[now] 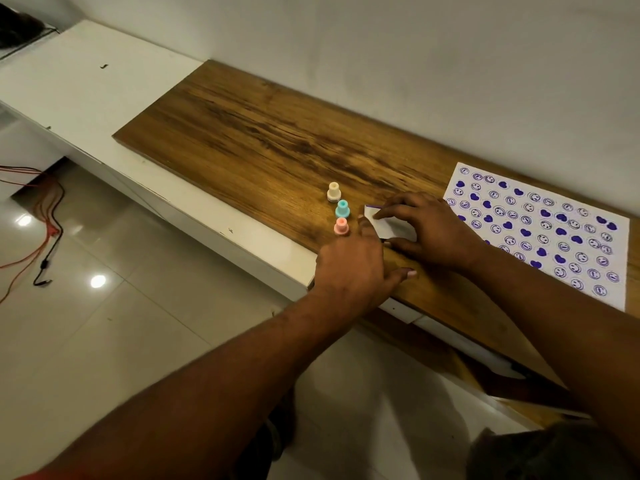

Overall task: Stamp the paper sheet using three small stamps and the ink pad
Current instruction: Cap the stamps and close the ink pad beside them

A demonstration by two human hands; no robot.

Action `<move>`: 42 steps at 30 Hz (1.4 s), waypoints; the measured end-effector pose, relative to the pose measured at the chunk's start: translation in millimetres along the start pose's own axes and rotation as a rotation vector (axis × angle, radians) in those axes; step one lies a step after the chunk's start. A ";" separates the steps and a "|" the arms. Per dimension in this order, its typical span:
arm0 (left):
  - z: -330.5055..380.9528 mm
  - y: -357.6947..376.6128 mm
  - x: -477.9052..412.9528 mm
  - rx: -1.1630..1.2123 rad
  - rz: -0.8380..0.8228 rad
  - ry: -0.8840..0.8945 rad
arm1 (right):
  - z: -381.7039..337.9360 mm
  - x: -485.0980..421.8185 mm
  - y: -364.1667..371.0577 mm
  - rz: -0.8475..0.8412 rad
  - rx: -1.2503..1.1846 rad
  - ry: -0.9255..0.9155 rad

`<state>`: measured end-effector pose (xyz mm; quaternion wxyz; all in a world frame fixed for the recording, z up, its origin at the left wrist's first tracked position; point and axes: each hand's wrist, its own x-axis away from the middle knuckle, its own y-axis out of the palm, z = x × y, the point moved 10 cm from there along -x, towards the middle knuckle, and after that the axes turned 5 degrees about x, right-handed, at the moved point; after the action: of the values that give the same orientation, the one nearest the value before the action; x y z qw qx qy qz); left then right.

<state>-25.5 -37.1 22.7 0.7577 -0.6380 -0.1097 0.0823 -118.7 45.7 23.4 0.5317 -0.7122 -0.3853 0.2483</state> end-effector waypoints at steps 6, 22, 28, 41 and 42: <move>-11.5 17.2 -0.7 0.177 -0.069 -0.083 | 6.5 -1.8 -0.8 -0.019 -0.025 0.048; -16.7 15.9 -2.9 0.498 -0.036 -0.124 | 5.9 -5.3 -3.3 -0.025 0.027 0.069; -17.3 17.6 -4.9 0.552 -0.047 -0.138 | 5.0 -8.8 -2.0 -0.047 0.073 0.070; -16.5 16.1 -8.1 0.577 -0.017 -0.108 | 1.6 -6.4 -1.2 -0.012 0.030 0.120; -15.8 15.4 -7.7 0.582 -0.010 -0.096 | 1.7 -4.4 -3.1 0.008 0.015 0.119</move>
<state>-28.4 -51.5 4.5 0.9032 -0.3886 -0.1202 0.1367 -123.4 43.5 25.5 0.5580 -0.7231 -0.3482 0.2108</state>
